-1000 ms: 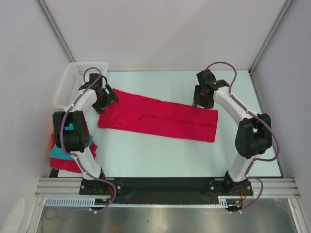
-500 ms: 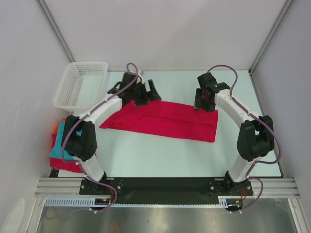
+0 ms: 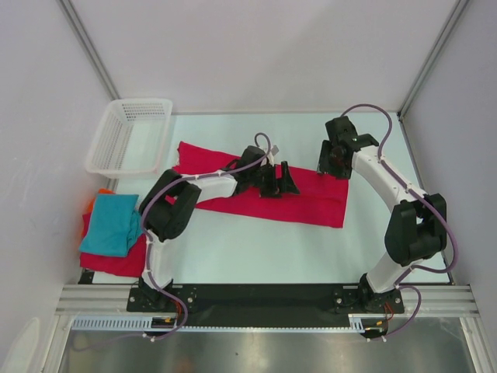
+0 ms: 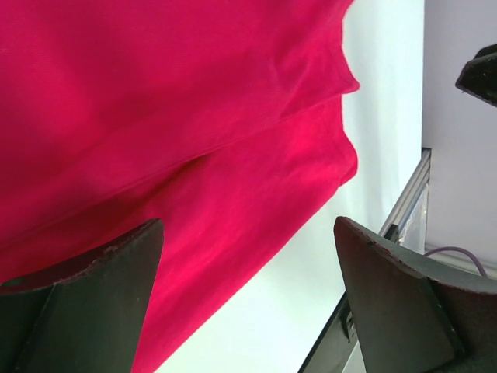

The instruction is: Fold and stack the t-shirts

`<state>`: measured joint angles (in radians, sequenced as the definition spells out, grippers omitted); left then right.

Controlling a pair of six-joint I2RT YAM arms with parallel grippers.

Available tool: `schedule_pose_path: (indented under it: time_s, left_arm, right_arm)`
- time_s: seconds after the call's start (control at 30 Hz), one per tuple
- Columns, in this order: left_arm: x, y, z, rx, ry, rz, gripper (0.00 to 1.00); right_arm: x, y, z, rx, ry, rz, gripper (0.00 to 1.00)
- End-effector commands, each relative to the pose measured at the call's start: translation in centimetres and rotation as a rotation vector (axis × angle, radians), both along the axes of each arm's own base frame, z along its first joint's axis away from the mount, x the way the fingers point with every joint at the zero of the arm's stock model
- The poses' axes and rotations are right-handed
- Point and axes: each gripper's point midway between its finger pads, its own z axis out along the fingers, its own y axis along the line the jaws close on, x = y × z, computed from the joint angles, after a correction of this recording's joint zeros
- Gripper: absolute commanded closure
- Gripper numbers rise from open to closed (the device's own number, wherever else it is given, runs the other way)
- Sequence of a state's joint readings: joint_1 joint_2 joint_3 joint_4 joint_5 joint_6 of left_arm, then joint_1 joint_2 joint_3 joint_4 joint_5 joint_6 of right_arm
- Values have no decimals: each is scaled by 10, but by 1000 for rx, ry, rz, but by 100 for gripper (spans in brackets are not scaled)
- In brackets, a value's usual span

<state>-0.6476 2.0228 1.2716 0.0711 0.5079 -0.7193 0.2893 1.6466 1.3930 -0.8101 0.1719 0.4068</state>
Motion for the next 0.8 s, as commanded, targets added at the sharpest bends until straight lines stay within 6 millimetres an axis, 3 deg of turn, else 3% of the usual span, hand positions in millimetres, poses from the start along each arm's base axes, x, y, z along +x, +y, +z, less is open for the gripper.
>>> schedule_pose_path:
  time_s: [0.0,0.27,0.53,0.77]
  left_arm:
    - [1,-35,20,-105,-56,-33,4]
    - [-5,-46,-9,-29,-19,-7,4]
    - [-15,-24,-41,204,-10,96,5]
    - [-41,-5,-78,420,-7,122,6]
  right_arm:
    - [1,-2,15,15,-48,-15,43]
    - [1,-8,19,16,-52,-23,43]
    - [1,-13,27,29,-71,-35,43]
    - [-2,-16,43,38,-105,-39,43]
